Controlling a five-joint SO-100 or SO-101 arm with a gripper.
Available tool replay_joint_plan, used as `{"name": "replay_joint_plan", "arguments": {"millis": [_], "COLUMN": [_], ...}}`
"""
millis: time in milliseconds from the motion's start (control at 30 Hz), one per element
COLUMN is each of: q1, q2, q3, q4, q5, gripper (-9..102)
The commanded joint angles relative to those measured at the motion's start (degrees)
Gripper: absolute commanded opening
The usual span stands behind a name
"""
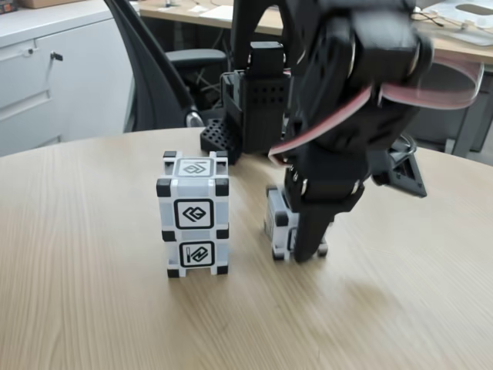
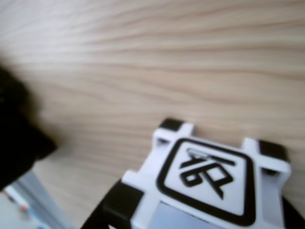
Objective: Stack cubes from left to right.
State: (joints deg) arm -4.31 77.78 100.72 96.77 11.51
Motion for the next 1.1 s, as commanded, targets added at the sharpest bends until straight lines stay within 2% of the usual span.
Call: {"name": "replay_joint_plan", "arguments": {"millis": [0,167,233,533,1067], "q1": [0.53,0.53,0.53,0.62,0.53], "q2": [0.44,0.44,0.44,2.99,25.49], "q3": [-0.97,-0.97,-0.97,-1.23,-1.23], "q4": [-0.26,-0.26,-0.26,0.53,0.7], "q5": [0.44,0.79,0.79,2.72,3.08], "gripper": [18,2,0,0,0]}}
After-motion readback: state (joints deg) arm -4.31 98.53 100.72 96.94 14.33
